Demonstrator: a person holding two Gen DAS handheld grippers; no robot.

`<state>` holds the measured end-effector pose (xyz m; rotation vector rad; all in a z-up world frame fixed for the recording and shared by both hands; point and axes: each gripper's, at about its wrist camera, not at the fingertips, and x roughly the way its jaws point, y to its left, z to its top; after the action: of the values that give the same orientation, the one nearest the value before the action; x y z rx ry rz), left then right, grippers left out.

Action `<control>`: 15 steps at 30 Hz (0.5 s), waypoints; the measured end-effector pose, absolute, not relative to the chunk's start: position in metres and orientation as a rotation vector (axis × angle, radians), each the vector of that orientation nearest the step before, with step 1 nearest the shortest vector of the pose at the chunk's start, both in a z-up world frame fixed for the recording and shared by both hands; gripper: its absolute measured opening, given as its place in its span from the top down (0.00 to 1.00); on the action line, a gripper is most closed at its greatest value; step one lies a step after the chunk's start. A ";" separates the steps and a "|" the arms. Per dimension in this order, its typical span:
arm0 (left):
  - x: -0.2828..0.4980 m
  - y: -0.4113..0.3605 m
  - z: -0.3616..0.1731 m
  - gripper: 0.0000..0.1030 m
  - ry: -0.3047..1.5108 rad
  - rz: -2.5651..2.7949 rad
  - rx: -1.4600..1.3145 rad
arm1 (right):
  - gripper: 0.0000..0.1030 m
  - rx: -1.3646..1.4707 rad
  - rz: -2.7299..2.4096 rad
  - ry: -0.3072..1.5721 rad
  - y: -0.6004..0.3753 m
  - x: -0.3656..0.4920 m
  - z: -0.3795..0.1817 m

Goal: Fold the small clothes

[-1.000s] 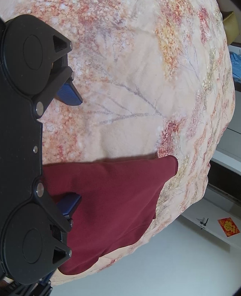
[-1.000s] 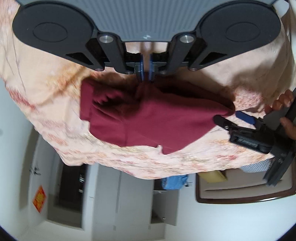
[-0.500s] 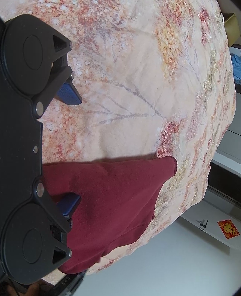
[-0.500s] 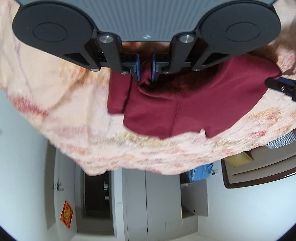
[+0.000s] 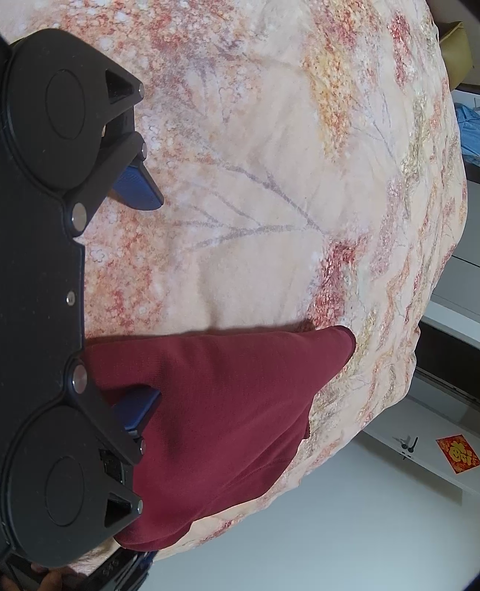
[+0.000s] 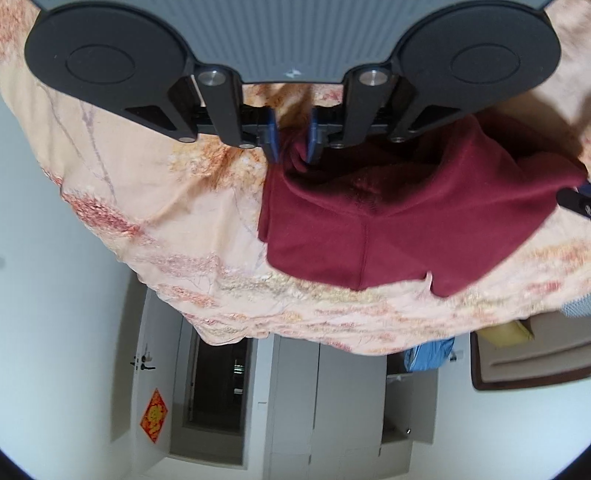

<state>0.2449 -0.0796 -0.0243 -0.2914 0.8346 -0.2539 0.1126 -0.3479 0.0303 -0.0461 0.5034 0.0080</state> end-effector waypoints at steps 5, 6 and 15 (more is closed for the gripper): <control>0.247 -0.079 -0.021 0.01 0.827 -0.245 -0.279 | 0.23 -0.044 -0.057 0.463 -0.361 0.100 0.045; 0.247 -0.079 -0.020 0.01 0.824 -0.241 -0.275 | 0.18 -0.045 -0.069 0.452 -0.363 0.100 0.047; 0.256 -0.077 -0.008 0.01 0.785 -0.218 -0.267 | 0.26 0.168 0.031 0.440 -0.380 0.174 0.059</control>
<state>0.2561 -0.0771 -0.0076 -0.2667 0.7845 -0.2181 0.1744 -0.3801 0.0595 0.1681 0.4397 0.0309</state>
